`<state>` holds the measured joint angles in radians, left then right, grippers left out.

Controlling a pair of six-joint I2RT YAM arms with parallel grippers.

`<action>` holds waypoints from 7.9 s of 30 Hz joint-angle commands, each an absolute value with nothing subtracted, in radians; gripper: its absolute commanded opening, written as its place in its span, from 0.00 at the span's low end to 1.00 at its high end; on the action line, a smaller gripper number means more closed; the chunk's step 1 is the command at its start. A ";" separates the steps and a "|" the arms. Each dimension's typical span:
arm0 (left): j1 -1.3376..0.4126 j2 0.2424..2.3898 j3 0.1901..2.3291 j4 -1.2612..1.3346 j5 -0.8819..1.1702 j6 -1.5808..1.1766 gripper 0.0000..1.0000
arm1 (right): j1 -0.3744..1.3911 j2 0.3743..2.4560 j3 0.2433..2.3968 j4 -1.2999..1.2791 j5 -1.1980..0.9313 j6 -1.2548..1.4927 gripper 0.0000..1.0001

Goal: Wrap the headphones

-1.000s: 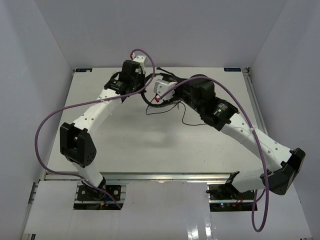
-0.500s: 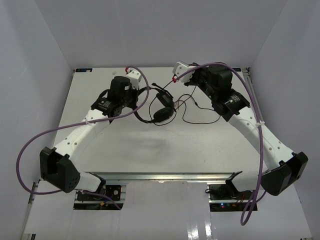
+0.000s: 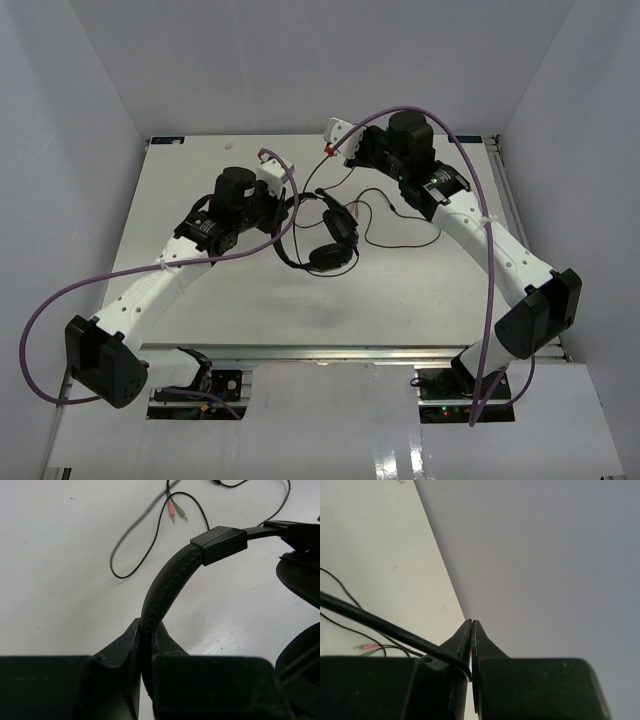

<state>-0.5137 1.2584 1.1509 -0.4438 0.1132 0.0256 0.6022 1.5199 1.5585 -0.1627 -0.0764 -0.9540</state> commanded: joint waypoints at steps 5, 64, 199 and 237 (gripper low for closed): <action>-0.543 1.122 1.183 -0.433 0.231 -0.014 0.00 | 0.515 1.643 1.675 -0.181 -0.213 -0.782 0.08; -0.565 1.500 2.128 -0.484 0.055 -0.409 0.00 | 0.646 1.646 1.014 1.089 -1.202 0.680 0.44; -0.504 1.374 1.081 -0.383 0.315 -0.023 0.00 | 0.859 1.343 1.319 -0.117 0.191 -1.195 0.08; -0.594 1.159 1.188 -0.441 0.503 -0.101 0.00 | 0.527 1.532 1.351 -0.215 -0.569 -0.775 0.08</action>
<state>-0.5865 1.2251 1.1070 -0.4472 0.4567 -0.0638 0.5722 1.5254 1.3580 -0.1832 -0.3875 -0.8309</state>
